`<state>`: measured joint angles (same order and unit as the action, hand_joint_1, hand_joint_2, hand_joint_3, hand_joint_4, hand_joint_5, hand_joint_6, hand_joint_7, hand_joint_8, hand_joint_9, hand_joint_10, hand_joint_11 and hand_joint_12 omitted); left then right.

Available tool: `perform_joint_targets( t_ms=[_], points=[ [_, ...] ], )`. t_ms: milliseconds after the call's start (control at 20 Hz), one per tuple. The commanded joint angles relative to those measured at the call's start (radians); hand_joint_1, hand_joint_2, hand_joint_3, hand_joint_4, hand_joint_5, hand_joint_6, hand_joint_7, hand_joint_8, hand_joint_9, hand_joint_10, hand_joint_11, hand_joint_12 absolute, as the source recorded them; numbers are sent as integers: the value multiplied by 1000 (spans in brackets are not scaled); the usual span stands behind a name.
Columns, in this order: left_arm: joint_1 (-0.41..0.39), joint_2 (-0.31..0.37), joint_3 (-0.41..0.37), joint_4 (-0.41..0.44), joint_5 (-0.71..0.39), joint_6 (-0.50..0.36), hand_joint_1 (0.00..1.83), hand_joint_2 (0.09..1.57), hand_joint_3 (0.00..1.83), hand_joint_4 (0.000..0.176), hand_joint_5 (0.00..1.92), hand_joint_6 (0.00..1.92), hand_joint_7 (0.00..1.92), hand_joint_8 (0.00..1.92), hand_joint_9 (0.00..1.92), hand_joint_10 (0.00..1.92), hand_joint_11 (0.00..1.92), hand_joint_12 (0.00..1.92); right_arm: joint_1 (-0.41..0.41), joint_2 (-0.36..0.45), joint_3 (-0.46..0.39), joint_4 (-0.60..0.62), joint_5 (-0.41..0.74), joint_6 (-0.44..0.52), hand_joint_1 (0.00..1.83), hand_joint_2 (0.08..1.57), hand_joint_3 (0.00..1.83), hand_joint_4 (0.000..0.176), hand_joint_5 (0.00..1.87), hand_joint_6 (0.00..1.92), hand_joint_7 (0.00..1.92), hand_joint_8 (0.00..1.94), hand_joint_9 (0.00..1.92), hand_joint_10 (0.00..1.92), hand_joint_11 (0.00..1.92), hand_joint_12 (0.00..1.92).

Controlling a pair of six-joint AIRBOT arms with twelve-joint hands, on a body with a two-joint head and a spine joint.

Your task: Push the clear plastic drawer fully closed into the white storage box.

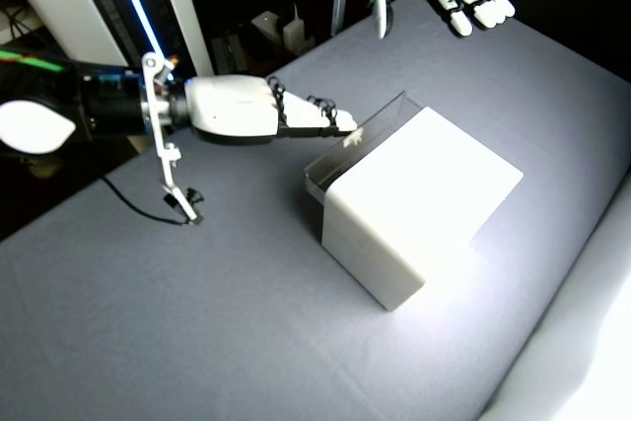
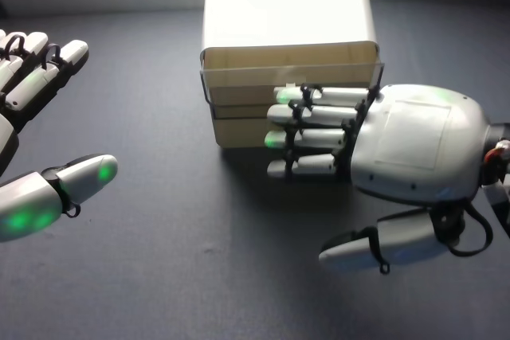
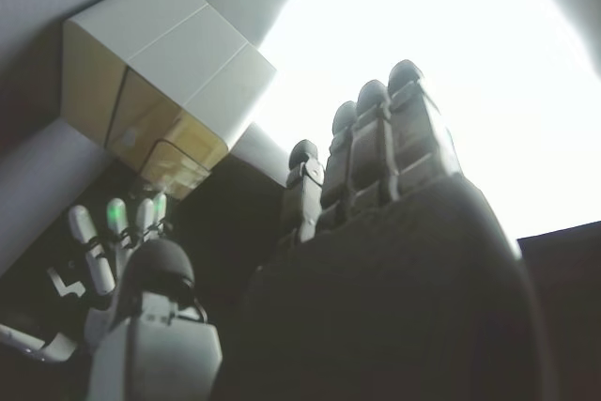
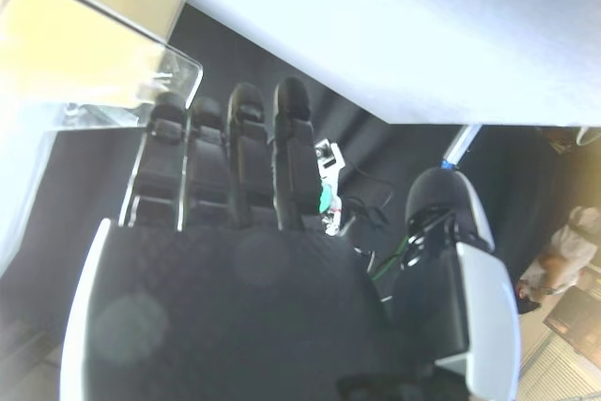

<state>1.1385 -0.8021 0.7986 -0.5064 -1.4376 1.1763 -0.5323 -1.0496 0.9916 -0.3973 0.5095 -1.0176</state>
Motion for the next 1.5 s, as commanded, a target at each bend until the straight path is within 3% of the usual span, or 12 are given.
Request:
perform_joint_targets(
  t_ms=[0, 400, 500, 600, 650, 750, 950, 1050, 1150, 1200, 1250, 1450],
  points=[
    [-5, 4, 3, 13, -131, -4, 0, 1110, 0, 176, 0, 0, 0, 0, 0, 0, 0, 0, 18, 0, 8, 30, 84, -7, 0, 1189, 10, 5, 330, 8, 133, 5, 0, 0, 0, 0],
    [-2, 3, 6, 13, -140, -9, 0, 1064, 0, 176, 0, 0, 0, 0, 0, 0, 0, 0, 39, -29, 70, 73, 42, -33, 0, 1231, 21, 0, 354, 14, 145, 10, 0, 0, 0, 0],
    [-1, 2, 9, 13, -142, -9, 0, 1073, 0, 168, 0, 0, 0, 0, 0, 0, 0, 0, 39, -35, 79, 159, 25, -150, 0, 1240, 21, 0, 326, 2, 112, 2, 0, 0, 0, 0],
    [1, 1, 9, 13, -148, -10, 0, 1065, 0, 130, 0, 0, 0, 0, 0, 0, 0, 0, 39, -34, 81, 228, 25, -226, 0, 1227, 11, 29, 233, 0, 9, 0, 0, 0, 4, 1],
    [1, 1, 9, 13, -148, -11, 0, 1069, 0, 149, 0, 0, 0, 0, 0, 0, 0, 0, 39, -34, 83, 235, 26, -226, 0, 1227, 10, 52, 192, 0, 1, 0, 0, 0, 0, 0],
    [2, 1, 9, 13, -149, -12, 0, 1092, 0, 151, 0, 0, 0, 0, 0, 0, 0, 0, 39, -34, 84, 241, 27, -226, 0, 1222, 6, 99, 137, 0, 0, 0, 0, 0, 0, 0],
    [3, -1, 11, 12, -149, -12, 0, 1160, 27, 140, 0, 0, 0, 0, 0, 0, 0, 0, 39, -34, 97, 251, 27, -226, 0, 1212, 0, 139, 87, 0, 0, 0, 0, 0, 0, 0],
    [3, 0, 12, 12, -150, -12, 0, 1161, 26, 133, 0, 0, 0, 0, 0, 0, 0, 0, 39, -34, 103, 259, 27, -226, 0, 1217, 2, 120, 120, 15, 0, 0, 0, 0, 0, 0],
    [5, -2, 13, 10, -149, -12, 0, 1134, 11, 148, 0, 0, 0, 0, 0, 0, 0, 0, 39, -34, 122, 277, 26, -226, 0, 1202, 0, 76, 158, 28, 0, 0, 0, 0, 0, 0],
    [6, -2, 13, 9, -149, -12, 0, 1133, 10, 134, 0, 0, 0, 0, 0, 0, 0, 0, 39, -34, 130, 290, 27, -226, 0, 1195, 0, 27, 184, 38, 0, 0, 0, 0, 0, 0],
    [6, -2, 13, 8, -150, -12, 0, 1132, 9, 136, 0, 0, 0, 0, 0, 0, 0, 0, 39, -34, 131, 301, 31, -226, 0, 1191, 0, 10, 194, 40, 33, 13, 0, 0, 0, 0],
    [10, -2, 13, 5, -154, -17, 0, 1124, 5, 138, 0, 0, 0, 0, 0, 0, 0, 0, 39, -30, 118, 313, 45, -226, 0, 1180, 0, 0, 233, 16, 73, 0, 0, 0, 0, 0]
  ],
)
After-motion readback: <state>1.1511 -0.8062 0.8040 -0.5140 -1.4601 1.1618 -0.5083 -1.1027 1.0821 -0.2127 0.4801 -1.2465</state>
